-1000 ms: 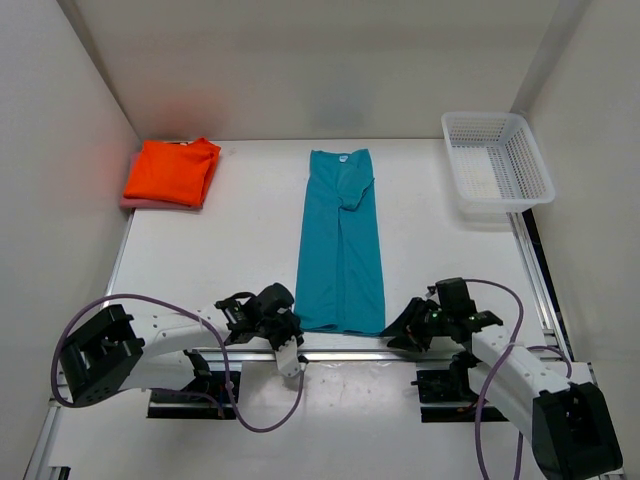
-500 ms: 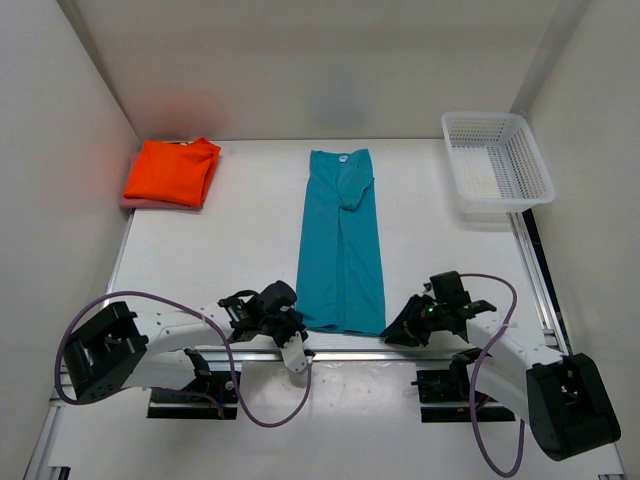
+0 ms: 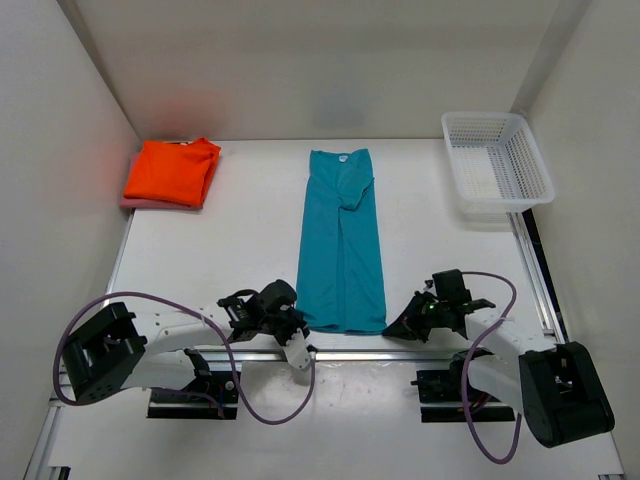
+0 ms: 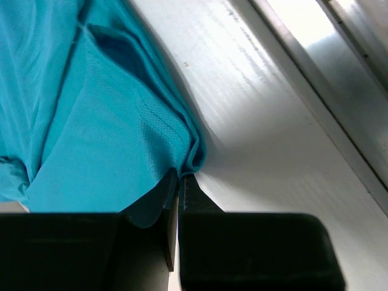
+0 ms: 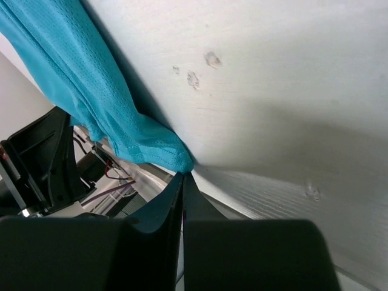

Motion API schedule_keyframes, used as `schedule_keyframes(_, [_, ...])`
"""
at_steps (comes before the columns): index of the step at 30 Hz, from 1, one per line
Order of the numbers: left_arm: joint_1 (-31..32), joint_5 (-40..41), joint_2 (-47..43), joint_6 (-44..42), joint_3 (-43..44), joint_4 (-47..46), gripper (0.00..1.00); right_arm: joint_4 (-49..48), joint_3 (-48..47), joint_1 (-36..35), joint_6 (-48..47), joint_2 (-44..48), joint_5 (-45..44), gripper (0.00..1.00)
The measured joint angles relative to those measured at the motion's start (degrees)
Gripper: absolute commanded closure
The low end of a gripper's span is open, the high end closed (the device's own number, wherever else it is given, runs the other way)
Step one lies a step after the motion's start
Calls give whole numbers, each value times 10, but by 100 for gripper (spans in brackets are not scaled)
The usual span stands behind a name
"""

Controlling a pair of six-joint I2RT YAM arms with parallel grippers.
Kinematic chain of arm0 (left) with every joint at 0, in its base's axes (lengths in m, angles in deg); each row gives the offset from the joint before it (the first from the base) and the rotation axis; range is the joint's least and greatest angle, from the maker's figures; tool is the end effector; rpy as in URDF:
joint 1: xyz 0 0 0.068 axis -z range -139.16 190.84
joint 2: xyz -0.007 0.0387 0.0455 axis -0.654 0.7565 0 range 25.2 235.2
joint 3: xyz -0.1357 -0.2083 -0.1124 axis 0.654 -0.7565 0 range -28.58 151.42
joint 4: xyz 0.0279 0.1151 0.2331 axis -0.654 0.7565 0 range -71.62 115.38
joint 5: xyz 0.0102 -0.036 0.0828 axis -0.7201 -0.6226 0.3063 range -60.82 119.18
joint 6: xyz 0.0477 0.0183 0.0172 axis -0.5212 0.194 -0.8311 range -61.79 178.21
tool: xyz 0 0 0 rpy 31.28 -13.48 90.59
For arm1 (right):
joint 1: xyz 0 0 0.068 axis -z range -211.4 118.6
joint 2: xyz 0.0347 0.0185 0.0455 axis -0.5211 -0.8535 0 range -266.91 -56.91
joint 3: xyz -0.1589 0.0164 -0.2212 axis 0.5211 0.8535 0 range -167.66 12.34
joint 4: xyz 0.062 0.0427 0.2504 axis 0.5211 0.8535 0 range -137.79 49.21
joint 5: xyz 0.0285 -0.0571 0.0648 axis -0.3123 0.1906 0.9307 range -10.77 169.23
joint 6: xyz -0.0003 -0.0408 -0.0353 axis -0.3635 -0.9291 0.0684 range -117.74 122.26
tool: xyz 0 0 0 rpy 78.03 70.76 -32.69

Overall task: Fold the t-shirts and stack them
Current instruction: Grab the bottom of the folded rectangular tshirt with both arms, then fold the folded rectangular tshirt in 1/3 of the way

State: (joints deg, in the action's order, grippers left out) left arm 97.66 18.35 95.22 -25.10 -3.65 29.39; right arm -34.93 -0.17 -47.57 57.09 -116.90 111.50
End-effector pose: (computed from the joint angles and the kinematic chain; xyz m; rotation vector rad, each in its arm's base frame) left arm 0.1071 -0.1761 0.1400 2.3974 0.7920 -0.0565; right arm 0.1381 0.0598 0.1116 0.7344 2.7499 1.1048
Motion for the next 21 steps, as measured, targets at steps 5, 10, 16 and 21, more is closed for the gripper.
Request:
schedule_keyframes(5, [-6, 8, 4, 23, 8, -7, 89, 20, -42, -6, -25, -29, 3, 100])
schedule_keyframes(10, [-37, 15, 29, 70, 74, 9, 90, 62, -156, -12, -74, -74, 5, 100])
schedule_keyframes(16, [-101, 31, 94, 152, 202, 20, 90, 103, -304, 28, -148, -162, 12, 100])
schedule_keyframes(21, [-150, 50, 173, 214, 317, 30, 90, 147, -450, 51, -210, -284, 15, 100])
